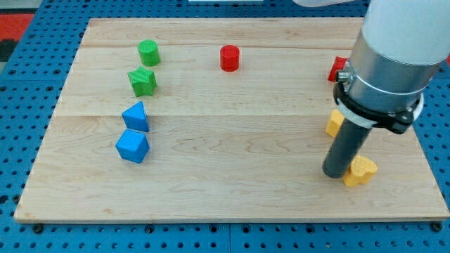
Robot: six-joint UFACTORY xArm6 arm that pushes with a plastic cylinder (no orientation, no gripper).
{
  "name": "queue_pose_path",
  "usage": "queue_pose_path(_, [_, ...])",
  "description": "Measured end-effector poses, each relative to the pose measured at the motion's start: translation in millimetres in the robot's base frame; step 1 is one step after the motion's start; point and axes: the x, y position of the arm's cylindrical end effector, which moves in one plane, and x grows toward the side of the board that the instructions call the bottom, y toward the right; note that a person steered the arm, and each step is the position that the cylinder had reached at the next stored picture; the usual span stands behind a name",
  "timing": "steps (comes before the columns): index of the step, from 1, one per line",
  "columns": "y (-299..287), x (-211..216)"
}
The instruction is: Push the red circle towards right a bit
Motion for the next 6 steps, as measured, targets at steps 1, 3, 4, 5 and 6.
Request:
queue_pose_path(1, [-36, -53])
queue_pose_path(3, [-84, -145])
queue_pose_path(4, [-142, -180])
queue_pose_path(5, [-179, -213])
queue_pose_path(6, [-134, -233])
